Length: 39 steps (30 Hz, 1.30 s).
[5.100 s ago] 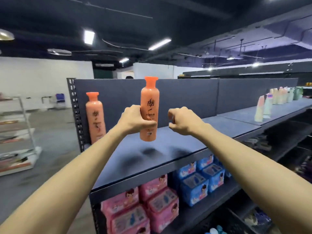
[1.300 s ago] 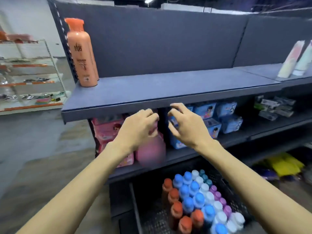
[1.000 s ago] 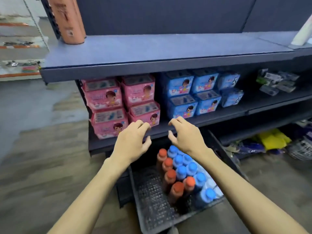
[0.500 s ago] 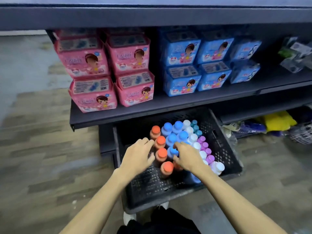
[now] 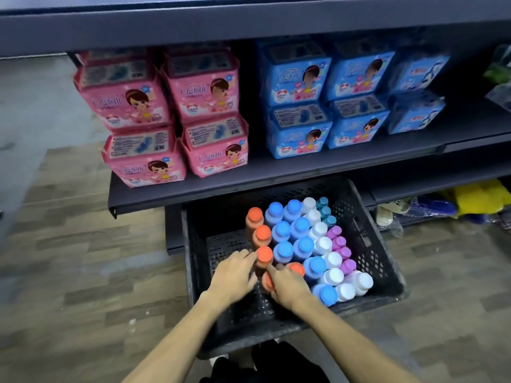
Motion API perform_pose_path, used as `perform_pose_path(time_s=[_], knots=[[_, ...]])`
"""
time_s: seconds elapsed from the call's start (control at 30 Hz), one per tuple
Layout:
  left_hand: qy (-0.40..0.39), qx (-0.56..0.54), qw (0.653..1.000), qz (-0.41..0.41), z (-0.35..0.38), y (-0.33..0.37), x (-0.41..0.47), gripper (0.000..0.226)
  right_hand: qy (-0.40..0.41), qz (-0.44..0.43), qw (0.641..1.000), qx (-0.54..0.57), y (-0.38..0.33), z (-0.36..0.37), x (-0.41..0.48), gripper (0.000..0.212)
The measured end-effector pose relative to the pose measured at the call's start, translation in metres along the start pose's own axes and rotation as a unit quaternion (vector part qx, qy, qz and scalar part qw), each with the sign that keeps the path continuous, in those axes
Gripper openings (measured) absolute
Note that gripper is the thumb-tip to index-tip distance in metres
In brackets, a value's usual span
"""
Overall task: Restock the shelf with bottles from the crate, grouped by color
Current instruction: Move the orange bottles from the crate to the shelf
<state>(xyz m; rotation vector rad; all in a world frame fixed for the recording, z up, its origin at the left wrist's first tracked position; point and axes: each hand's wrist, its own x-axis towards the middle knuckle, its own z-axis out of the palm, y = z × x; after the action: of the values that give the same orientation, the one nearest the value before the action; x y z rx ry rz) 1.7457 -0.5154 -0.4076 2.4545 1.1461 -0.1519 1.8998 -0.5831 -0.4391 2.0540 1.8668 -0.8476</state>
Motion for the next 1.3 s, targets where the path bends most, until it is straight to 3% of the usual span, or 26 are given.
perform_pose_path(time_s=[0.13,0.37,0.67,0.83,0.93,1.13,1.3], knots=[[-0.020,0.005,0.999,-0.025,0.006,-0.004,-0.003,0.031,0.025,0.030,0.999,-0.009,-0.007,0.013,0.009,0.054],[-0.017,-0.009,0.999,-0.047,0.016,-0.012,-0.012,0.032,0.032,0.084,0.993,0.077,-0.008,0.025,0.018,0.056],[0.003,-0.027,0.998,-0.058,0.022,-0.018,-0.024,0.033,0.074,0.092,0.988,0.103,-0.010,0.028,0.018,0.054],[0.011,-0.042,0.997,-0.062,0.022,-0.023,-0.023,0.031,0.090,0.089,0.985,0.121,-0.014,0.021,0.011,0.064],[0.023,-0.048,0.996,-0.065,0.019,-0.024,-0.021,0.030,0.107,0.081,0.978,0.162,-0.015,0.007,0.004,0.061],[0.053,-0.049,0.996,-0.059,0.006,-0.031,-0.018,0.030,0.192,0.064,0.950,0.238,-0.021,-0.053,-0.014,0.031],[0.106,-0.078,0.990,-0.053,-0.024,-0.039,-0.011,0.028,0.238,0.036,0.930,0.279,-0.030,-0.120,-0.018,0.031]])
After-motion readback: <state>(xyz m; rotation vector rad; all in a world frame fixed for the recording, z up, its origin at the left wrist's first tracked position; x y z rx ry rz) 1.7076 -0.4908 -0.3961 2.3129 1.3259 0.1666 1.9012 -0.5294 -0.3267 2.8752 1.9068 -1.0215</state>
